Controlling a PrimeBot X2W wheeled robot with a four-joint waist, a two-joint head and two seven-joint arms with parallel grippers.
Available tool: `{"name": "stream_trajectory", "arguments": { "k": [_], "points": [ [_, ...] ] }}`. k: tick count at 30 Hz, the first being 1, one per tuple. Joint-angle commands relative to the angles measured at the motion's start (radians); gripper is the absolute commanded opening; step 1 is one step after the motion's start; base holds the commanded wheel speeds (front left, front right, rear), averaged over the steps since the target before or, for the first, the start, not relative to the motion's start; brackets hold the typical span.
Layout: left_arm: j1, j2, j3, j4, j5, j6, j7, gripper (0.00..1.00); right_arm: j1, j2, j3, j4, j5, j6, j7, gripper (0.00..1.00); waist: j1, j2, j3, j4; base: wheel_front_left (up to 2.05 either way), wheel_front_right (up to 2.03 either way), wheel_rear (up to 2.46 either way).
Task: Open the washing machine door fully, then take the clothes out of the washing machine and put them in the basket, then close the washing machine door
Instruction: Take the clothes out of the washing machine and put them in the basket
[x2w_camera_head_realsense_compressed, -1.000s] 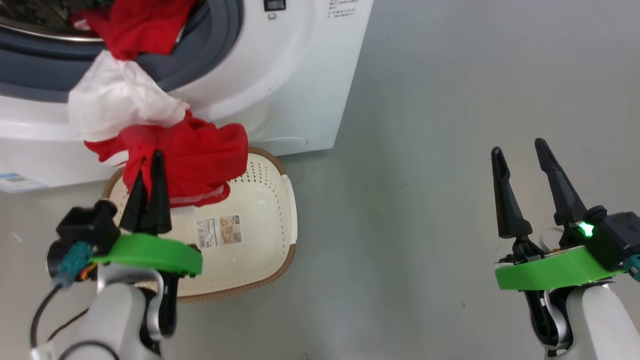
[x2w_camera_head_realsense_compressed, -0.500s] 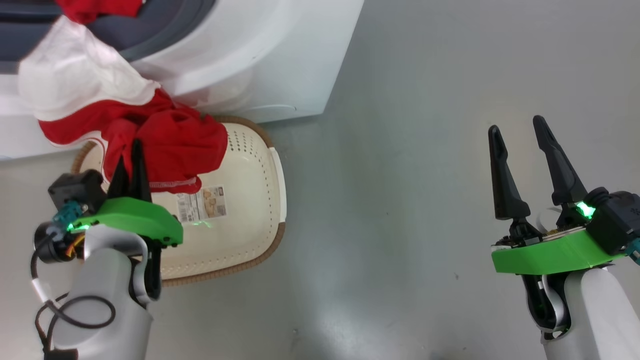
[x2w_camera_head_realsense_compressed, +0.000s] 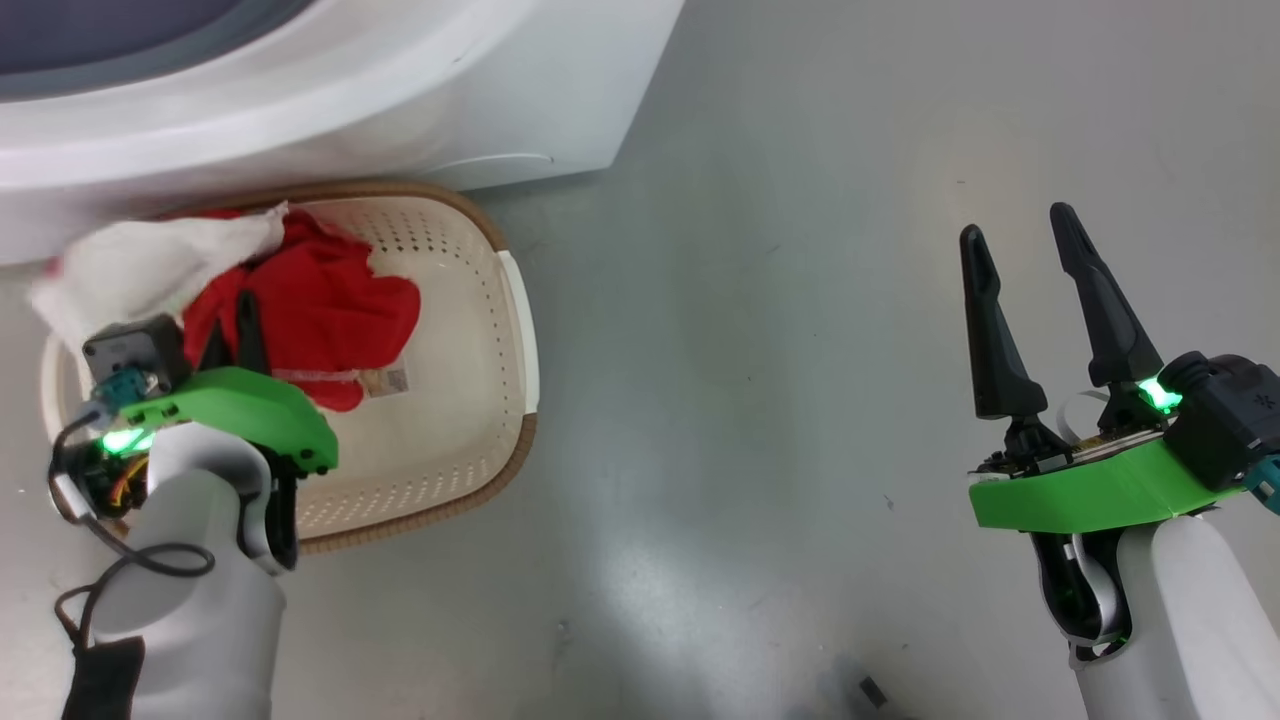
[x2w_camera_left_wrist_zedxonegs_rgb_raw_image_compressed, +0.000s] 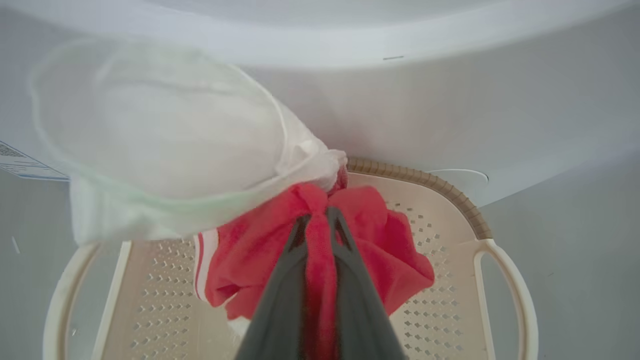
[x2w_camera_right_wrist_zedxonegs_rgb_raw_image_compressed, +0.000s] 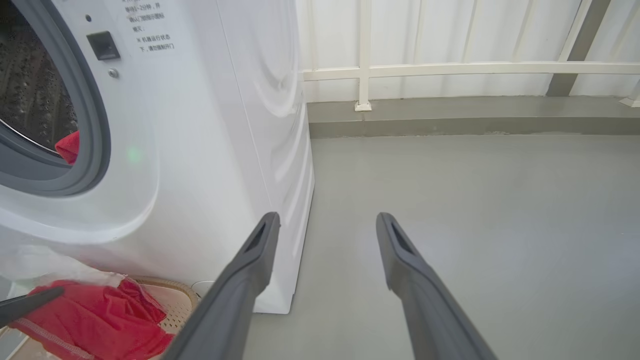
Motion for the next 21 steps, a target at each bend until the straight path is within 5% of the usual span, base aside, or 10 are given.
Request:
{"name": "stream_trajectory", "arguments": {
  "k": [1, 15, 16, 17, 18, 21],
  "points": [
    [-0.017, 0.026, 0.029, 0.007, 0.011, -0.005, -0.012, 0.0, -0.011, -0.007, 0.029, -0.025, 0.009, 0.005, -0.006, 1.0, 0.0, -0.0001, 0.021, -0.018, 0.0, 0.0, 0.0],
    [-0.077, 0.033, 0.034, 0.181, 0.025, -0.008, -0.012, 0.01, -0.034, -0.007, 0.041, -0.016, 0.034, 0.005, -0.006, 1.0, 0.0, -0.0001, 0.057, -0.046, 0.0, 0.0, 0.0],
    [-0.079, 0.033, 0.033, 0.187, 0.026, -0.008, -0.012, 0.36, -0.035, -0.007, 0.041, -0.015, 0.034, 0.005, -0.006, 1.0, 0.0, -0.0001, 0.056, -0.046, 0.0, 0.0, 0.0],
    [-0.08, 0.034, 0.031, 0.193, 0.027, -0.008, -0.012, 0.58, -0.035, -0.007, 0.041, -0.013, 0.035, 0.005, -0.006, 1.0, 0.0, -0.0001, 0.055, -0.047, 0.0, 0.0, 0.0],
    [-0.081, 0.034, 0.027, 0.202, 0.03, -0.01, -0.012, 0.97, -0.035, -0.007, 0.041, -0.012, 0.035, 0.005, -0.006, 1.0, 0.0, -0.0001, 0.053, -0.047, 0.0, 0.0, 0.0],
    [-0.087, 0.033, 0.017, 0.218, 0.037, -0.015, -0.012, 1.0, -0.034, -0.007, 0.039, -0.007, 0.037, 0.005, -0.006, 1.0, 0.0, -0.0001, 0.047, -0.044, 0.0, 0.0, 0.0]
  ]
}}
